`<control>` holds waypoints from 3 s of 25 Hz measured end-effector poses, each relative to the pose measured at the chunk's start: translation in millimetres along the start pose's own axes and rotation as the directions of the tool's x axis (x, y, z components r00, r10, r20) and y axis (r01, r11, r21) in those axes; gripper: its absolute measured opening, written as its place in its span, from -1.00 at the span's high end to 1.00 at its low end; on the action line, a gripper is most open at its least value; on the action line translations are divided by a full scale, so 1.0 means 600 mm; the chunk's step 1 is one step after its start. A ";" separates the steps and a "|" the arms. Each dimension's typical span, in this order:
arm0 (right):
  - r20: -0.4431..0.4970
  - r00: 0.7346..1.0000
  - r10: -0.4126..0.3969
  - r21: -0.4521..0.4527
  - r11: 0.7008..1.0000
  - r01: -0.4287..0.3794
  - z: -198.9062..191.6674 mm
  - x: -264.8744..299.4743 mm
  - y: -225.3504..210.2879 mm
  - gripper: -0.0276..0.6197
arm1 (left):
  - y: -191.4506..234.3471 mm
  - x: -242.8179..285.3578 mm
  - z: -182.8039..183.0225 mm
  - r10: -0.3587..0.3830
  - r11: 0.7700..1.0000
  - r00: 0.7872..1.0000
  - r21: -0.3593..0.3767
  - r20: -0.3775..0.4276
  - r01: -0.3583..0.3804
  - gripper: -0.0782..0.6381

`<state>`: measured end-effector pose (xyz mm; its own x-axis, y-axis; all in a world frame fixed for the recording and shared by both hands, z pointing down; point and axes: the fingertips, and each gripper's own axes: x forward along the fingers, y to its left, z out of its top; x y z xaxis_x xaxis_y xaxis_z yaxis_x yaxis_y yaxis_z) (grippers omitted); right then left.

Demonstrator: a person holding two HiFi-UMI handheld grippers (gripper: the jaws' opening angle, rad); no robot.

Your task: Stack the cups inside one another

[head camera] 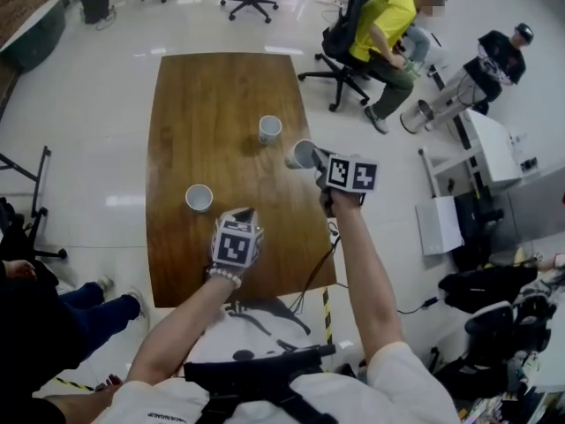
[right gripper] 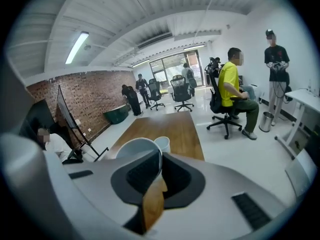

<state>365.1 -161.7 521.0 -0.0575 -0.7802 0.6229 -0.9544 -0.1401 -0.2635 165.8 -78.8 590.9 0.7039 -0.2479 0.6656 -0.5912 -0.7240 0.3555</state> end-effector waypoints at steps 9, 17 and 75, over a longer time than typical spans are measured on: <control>-0.044 0.997 0.067 -0.085 0.994 -0.071 0.076 0.096 0.015 0.85 | -0.003 0.019 -0.010 0.010 1.000 0.999 0.011 -0.037 -0.010 0.80; -0.086 0.992 0.089 -0.116 0.988 -0.098 0.100 0.176 0.019 0.85 | 0.029 0.036 0.000 0.047 0.999 0.998 -0.009 -0.033 -0.047 0.80; -0.294 0.955 0.041 -0.164 0.982 -0.092 0.011 0.376 -0.038 0.74 | 0.077 0.097 -0.005 0.059 0.987 0.992 -0.142 -0.108 -0.074 0.80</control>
<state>375.9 -338.5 662.5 -0.1797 -0.5718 0.8005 -0.9801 0.0349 -0.1952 178.3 -124.8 647.9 0.6213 -0.2190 0.7523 -0.6914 -0.6050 0.3949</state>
